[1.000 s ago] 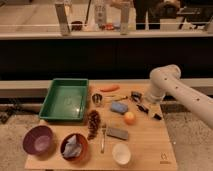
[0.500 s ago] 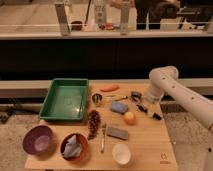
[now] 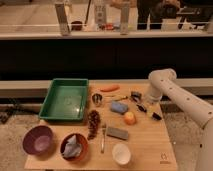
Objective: Place brush in tray
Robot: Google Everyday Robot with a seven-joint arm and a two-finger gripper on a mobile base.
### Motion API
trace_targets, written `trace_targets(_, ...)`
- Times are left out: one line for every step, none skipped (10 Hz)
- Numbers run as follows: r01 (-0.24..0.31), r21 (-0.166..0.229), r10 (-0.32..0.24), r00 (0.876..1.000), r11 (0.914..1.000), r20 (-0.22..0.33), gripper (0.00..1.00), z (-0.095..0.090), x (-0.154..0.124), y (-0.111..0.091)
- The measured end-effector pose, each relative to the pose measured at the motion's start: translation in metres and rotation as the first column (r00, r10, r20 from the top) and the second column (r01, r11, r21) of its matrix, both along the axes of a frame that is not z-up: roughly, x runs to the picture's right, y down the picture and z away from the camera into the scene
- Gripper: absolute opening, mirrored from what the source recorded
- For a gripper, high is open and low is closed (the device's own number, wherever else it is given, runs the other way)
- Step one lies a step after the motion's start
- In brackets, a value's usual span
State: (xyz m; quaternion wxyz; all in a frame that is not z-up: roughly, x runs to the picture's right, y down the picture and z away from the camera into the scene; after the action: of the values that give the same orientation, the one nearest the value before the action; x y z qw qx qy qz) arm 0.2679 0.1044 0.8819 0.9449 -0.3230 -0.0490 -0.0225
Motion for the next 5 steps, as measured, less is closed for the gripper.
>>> trace_targets(-0.004, -0.002, 0.004, 1.0, 1.0, 0.001, 0.8, 0.003, 0.001, 0.0)
trace_targets(-0.009, -0.008, 0.009, 1.0, 0.9999, -0.002, 0.8, 0.007, 0.003, 0.004)
trace_targets(-0.01, -0.015, 0.01, 1.0, 0.9998, -0.003, 0.8, 0.013, 0.003, 0.007)
trace_targets(-0.012, -0.02, 0.012, 1.0, 0.9997, -0.003, 0.8, 0.019, 0.002, 0.01)
trace_targets(-0.015, -0.024, 0.015, 1.0, 0.9996, -0.002, 0.8, 0.023, 0.0, 0.011)
